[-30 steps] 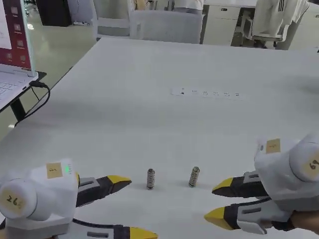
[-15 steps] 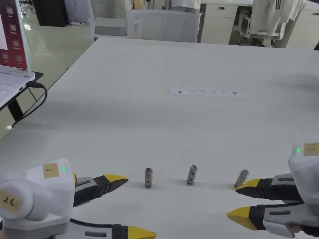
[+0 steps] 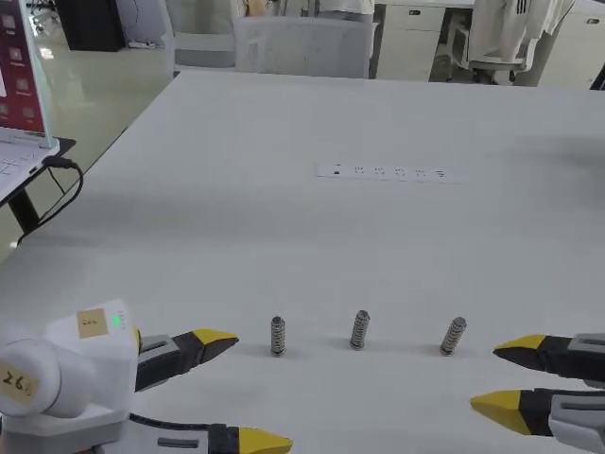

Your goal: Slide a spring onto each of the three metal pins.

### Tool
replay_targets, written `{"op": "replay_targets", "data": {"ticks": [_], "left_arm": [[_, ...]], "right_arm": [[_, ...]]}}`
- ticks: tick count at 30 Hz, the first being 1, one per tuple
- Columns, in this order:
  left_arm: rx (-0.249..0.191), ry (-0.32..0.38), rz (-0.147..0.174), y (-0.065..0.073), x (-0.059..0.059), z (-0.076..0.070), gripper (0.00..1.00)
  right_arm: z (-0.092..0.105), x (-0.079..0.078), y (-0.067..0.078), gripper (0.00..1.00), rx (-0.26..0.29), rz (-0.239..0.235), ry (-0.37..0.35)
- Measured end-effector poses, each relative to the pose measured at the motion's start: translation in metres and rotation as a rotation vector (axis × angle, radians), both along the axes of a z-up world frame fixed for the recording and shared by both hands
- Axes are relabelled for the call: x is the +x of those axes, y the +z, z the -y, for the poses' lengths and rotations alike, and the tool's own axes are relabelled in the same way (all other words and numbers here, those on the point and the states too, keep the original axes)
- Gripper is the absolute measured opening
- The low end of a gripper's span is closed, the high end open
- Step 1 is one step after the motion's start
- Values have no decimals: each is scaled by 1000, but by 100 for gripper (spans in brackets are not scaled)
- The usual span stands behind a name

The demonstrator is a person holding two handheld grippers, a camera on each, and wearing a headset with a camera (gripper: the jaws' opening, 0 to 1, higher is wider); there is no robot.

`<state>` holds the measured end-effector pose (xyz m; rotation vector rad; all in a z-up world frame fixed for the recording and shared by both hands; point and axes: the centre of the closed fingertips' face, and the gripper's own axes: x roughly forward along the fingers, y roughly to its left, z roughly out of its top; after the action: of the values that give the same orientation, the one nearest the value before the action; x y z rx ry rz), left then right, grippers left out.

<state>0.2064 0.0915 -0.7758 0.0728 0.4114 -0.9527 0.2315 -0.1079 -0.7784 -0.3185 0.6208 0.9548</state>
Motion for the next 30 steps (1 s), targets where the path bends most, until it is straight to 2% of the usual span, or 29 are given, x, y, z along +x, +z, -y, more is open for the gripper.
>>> {"op": "replay_targets", "data": {"ticks": [6,13,21,30], "left_arm": [[7,9,-2,-1,1,-1,70],[13,29,-10,-5,3,-4,73],[18,44,-22,-10,4,-7,75],[18,59,-34,-13,5,-9,84]], "right_arm": [[7,0,2,46,44,44,-3],[13,1,-2,53,63,95,5],[16,1,-10,65,79,90,0],[16,1,-10,77,112,83,-13]]}}
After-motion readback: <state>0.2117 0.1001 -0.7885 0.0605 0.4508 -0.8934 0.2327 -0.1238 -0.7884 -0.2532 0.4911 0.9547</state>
